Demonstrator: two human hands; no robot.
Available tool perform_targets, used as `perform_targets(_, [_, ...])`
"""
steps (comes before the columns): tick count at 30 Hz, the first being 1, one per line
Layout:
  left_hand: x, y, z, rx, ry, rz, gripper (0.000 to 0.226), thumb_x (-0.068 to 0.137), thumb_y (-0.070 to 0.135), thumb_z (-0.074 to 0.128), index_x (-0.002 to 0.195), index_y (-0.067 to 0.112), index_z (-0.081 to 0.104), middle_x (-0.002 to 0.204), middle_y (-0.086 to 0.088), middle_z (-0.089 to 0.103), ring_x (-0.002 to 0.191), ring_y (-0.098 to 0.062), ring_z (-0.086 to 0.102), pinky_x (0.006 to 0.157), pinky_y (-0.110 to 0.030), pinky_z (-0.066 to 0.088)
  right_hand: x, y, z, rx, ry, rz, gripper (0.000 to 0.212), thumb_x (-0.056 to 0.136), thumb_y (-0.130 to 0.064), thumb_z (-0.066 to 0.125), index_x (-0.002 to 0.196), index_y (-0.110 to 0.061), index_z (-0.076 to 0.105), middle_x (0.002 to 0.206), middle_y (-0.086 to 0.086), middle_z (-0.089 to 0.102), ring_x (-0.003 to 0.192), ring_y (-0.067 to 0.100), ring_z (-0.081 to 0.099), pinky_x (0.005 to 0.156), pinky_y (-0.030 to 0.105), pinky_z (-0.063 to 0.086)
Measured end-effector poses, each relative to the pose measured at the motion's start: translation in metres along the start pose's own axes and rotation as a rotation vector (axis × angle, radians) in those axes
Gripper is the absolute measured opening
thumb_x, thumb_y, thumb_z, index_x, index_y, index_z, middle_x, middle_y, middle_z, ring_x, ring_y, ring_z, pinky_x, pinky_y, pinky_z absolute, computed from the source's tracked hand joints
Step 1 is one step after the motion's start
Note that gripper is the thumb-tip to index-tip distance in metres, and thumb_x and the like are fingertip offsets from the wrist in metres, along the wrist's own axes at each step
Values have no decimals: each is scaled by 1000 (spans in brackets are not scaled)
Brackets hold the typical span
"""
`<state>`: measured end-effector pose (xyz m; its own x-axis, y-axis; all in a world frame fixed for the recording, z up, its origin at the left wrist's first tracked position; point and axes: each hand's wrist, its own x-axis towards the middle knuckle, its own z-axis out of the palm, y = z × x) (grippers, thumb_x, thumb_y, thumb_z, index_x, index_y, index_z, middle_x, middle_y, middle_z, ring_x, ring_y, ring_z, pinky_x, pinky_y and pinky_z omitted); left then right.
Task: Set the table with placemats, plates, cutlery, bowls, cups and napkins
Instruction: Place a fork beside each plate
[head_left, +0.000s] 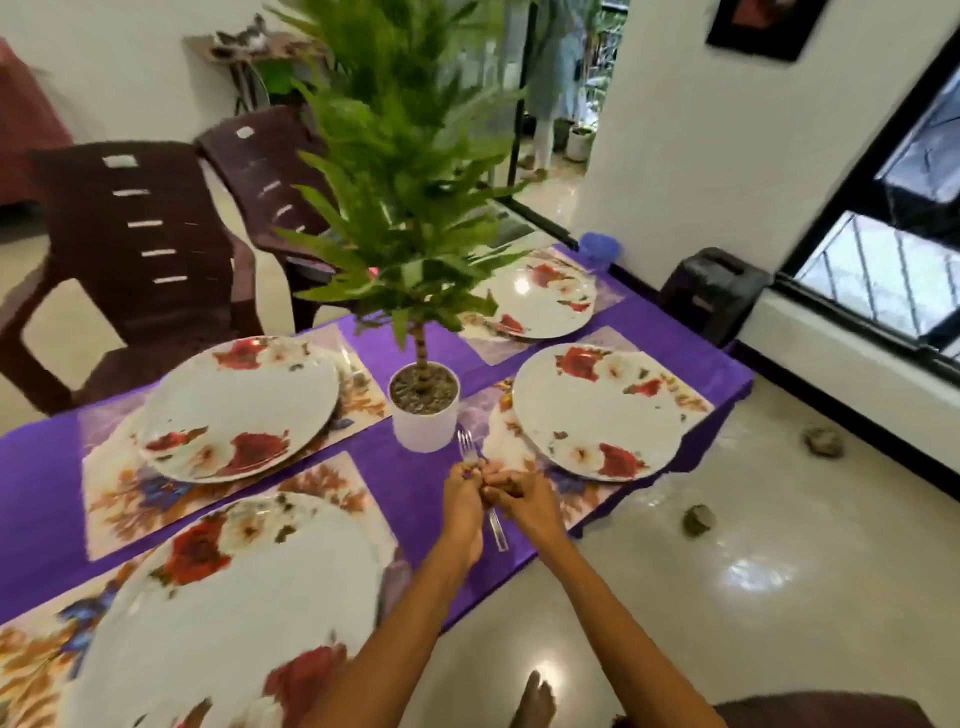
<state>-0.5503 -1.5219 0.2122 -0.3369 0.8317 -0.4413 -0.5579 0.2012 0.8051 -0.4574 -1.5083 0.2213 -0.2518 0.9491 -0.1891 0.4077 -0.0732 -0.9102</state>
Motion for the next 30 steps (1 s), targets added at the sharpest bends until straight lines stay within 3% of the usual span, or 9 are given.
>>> perform_targets(2, [20, -20, 34, 116, 29, 2, 26, 93, -6, 36, 82, 12, 52, 77, -8, 59, 62, -11, 58, 53, -21, 48, 22, 18, -34, -41, 1, 28, 14, 82, 3, 66, 93, 1, 73, 70, -10, 71, 61, -10, 61, 60, 12, 49])
perform_targets(5, [43, -40, 75, 219, 136, -3, 28, 90, -4, 43, 73, 12, 59, 71, -8, 58, 62, -17, 53, 52, -23, 45, 54, 37, -69, -183, -13, 77, 11, 83, -15, 67, 84, -8, 76, 77, 5, 74, 73, 12, 66, 68, 31, 51])
perform_targets(8, [62, -44, 89, 265, 273, -4, 31, 89, -2, 50, 61, 11, 58, 56, -6, 52, 49, -16, 47, 39, -21, 38, 79, 43, -82, -306, -58, 60, 17, 85, -21, 64, 83, -9, 76, 84, 9, 73, 78, 18, 65, 66, 29, 43])
perform_targets(13, [86, -35, 71, 166, 405, -49, 6, 86, -2, 59, 84, 2, 63, 70, -13, 59, 36, -10, 55, 35, -22, 46, 103, 47, -74, -423, -190, 39, 16, 85, -14, 59, 84, -11, 74, 89, 8, 73, 87, 22, 66, 63, 23, 34])
perform_targets(16, [98, -28, 54, 240, 381, -93, 15, 86, -8, 56, 95, 4, 56, 71, -14, 59, 34, -11, 56, 36, -23, 49, 107, 52, -61, -457, -234, 8, 17, 85, -13, 58, 87, -10, 75, 93, 8, 73, 90, 22, 66, 70, 26, 42])
perform_targets(19, [107, -29, 40, 376, 329, -106, 22, 86, -9, 54, 104, 3, 52, 81, -19, 60, 38, -14, 59, 41, -25, 51, 108, 56, -52, -496, -239, 20, 20, 87, -12, 55, 87, -8, 74, 92, 9, 73, 88, 21, 66, 67, 22, 39])
perform_targets(24, [117, -27, 42, 553, 289, -89, 25, 84, -6, 61, 104, 5, 52, 79, -18, 58, 36, -13, 54, 37, -23, 47, 115, 53, -48, -623, -245, 5, 25, 92, -13, 47, 99, -7, 70, 103, 11, 70, 97, 26, 64, 79, 31, 44])
perform_targets(30, [115, -25, 35, 729, 262, -37, 26, 80, 2, 69, 98, 11, 54, 79, -9, 58, 46, -18, 58, 37, -28, 50, 118, 56, -46, -678, -255, -22, 24, 94, -13, 47, 99, -7, 69, 101, 10, 70, 93, 23, 65, 77, 29, 46])
